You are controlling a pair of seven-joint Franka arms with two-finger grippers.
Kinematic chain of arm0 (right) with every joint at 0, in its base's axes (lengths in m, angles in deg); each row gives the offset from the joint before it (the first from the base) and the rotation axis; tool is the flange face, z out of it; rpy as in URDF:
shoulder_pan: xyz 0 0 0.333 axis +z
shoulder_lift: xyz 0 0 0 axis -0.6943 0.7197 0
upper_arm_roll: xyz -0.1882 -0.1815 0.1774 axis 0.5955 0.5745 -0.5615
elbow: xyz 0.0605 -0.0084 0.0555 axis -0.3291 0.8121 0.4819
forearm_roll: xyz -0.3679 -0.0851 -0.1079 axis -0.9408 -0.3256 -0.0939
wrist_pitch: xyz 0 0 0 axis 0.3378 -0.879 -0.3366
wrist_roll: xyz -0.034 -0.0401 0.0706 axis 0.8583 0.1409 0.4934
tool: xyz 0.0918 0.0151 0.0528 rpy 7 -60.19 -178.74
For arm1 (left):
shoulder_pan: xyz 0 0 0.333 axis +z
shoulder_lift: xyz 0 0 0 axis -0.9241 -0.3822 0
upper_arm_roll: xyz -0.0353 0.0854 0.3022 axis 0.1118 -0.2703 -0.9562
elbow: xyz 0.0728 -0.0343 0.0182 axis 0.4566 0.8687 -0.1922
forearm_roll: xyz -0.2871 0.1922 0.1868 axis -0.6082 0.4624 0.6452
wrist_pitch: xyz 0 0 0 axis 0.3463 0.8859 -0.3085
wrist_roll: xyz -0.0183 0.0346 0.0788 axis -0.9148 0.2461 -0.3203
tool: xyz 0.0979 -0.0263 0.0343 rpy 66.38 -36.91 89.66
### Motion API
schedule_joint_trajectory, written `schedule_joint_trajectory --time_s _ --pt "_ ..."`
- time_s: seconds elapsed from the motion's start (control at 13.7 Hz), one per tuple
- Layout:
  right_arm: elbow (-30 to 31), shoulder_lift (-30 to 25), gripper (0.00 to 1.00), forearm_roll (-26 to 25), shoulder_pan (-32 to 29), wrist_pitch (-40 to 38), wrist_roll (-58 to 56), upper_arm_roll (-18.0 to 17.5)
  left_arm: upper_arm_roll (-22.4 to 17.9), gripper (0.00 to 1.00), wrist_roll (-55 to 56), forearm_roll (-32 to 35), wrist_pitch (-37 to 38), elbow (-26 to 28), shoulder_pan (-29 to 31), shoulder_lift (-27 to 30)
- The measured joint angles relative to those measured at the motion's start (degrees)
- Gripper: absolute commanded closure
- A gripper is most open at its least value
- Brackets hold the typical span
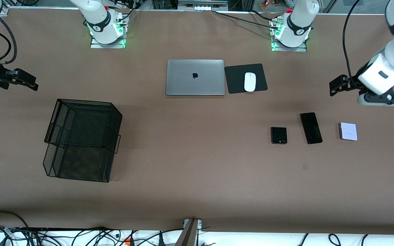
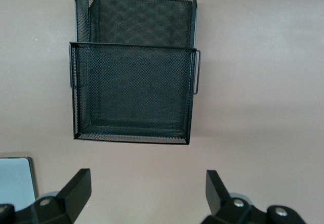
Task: Place phones with both arms
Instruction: 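Reach the left gripper down to the small black flip phone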
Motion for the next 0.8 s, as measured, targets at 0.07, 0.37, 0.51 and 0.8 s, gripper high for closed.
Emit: schedule_joint_trajectory --time_s 0.07,0.37,0.51,0.8 --pt "0.0 0.0 0.0 0.0 0.0 0.3 0.0 0.0 0.0 0.0 0.0 0.0 -0.3 0.0 0.0 -2.1" --pt "0.0 0.0 0.0 0.1 0.0 0.5 0.0 0.0 1.0 0.0 -0.1 0.0 -10.5 0.7 -0.6 -12.2" --pt "0.0 0.0 0.0 0.2 0.0 0.5 0.0 0.0 1.9 0.0 0.0 -0.1 -19.3 2.9 -0.9 -15.7" --pt "0.0 0.0 0.0 0.2 0.0 0.5 0.0 0.0 4.2 0.0 1.6 -0.1 -37.6 12.0 -1.3 -20.0"
